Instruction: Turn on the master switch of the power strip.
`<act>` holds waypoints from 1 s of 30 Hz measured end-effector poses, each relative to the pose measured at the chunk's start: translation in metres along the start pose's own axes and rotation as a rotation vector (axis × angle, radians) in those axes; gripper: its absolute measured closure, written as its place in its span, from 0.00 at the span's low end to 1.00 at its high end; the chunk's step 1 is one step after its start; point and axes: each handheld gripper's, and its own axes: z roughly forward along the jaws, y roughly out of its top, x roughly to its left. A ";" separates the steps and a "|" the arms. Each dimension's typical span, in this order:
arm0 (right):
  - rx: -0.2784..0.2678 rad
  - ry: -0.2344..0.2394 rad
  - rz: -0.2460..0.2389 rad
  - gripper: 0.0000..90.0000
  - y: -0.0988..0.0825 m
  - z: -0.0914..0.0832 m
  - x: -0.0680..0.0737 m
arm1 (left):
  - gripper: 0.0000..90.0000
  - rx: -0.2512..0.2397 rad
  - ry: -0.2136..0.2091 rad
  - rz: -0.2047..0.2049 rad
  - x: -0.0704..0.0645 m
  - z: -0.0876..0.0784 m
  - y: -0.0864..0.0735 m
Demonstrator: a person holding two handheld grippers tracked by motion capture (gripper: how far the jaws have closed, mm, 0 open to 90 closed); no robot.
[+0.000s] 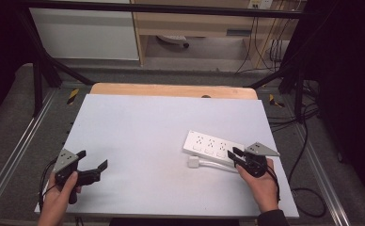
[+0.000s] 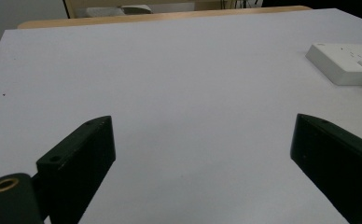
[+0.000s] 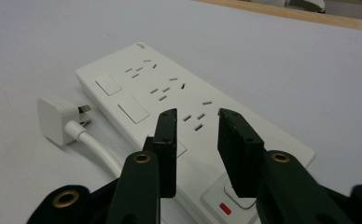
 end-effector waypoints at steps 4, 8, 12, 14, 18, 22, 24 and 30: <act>0.002 -0.005 0.010 0.64 0.001 -0.001 0.001 | 0.07 0.000 0.000 0.000 0.000 0.000 0.000; 0.006 -0.010 0.026 0.57 0.003 -0.002 0.002 | 0.07 -0.001 0.001 -0.001 0.000 0.000 0.000; 0.002 -0.010 0.034 0.50 0.004 -0.003 0.003 | 0.07 -0.002 0.001 -0.002 0.000 0.000 0.000; 0.003 -0.012 0.037 0.47 0.005 -0.003 0.003 | 0.07 -0.002 0.001 -0.002 0.000 0.000 0.000; 0.003 -0.012 0.045 0.37 0.006 -0.003 0.004 | 0.07 -0.003 0.002 -0.001 0.000 -0.001 0.000; 0.016 -0.010 0.063 0.22 0.008 -0.002 0.004 | 0.07 -0.002 0.000 -0.002 0.000 0.000 0.000; 0.020 -0.014 0.068 0.12 0.009 -0.001 0.004 | 0.07 -0.002 -0.002 -0.001 0.000 0.000 0.000; 0.009 -0.012 0.064 0.03 0.012 0.000 0.009 | 0.07 -0.003 0.001 -0.001 0.000 -0.001 0.000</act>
